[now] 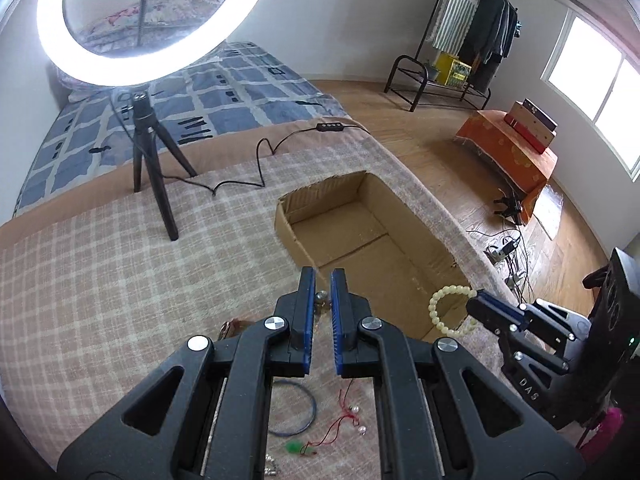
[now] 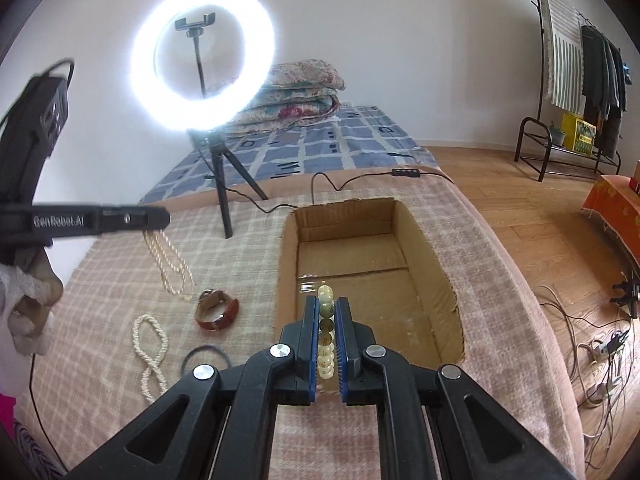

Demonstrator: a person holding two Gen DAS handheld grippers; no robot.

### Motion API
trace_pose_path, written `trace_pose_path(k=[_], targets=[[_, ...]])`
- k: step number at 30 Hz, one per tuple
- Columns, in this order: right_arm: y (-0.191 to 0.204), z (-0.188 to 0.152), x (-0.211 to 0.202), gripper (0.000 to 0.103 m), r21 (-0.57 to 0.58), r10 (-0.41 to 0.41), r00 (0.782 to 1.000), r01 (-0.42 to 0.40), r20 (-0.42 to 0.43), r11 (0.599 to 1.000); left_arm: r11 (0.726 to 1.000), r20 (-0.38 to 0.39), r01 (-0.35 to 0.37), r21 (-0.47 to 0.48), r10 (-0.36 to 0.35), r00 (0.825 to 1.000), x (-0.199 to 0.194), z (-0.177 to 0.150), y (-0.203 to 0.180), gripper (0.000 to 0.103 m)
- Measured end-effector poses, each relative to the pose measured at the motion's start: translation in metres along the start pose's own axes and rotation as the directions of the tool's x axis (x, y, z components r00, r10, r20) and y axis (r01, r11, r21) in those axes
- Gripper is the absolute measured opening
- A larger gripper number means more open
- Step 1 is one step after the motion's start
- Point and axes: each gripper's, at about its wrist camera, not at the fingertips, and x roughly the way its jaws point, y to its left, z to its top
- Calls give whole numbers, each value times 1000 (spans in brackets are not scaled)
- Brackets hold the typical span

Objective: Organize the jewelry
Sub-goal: 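Lift and carry the pearl strand with the left tool while the right tool carries the bracelet into the box, then open the left tool over the box while the right tool releases the bracelet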

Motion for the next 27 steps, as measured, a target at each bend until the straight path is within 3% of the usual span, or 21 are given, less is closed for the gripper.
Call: trace_pose_path(k=[10, 17, 24, 27], targets=[[-36, -1, 33, 5, 49, -33, 998, 36, -54, 998, 999, -25, 30, -30, -31, 999, 76, 43, -23, 6], [-49, 0, 48, 5, 71, -30, 997, 35, -72, 997, 998, -70, 25, -55, -29, 997, 121, 51, -27, 6], [-51, -3, 55, 6, 77, -23, 996, 30, -92, 997, 999, -88, 1, -50, -5, 996, 139, 52, -30, 6], [-51, -1, 53, 16, 75, -34, 996, 40, -79, 996, 999, -85, -16, -41, 12, 996, 138, 53, -30, 6]])
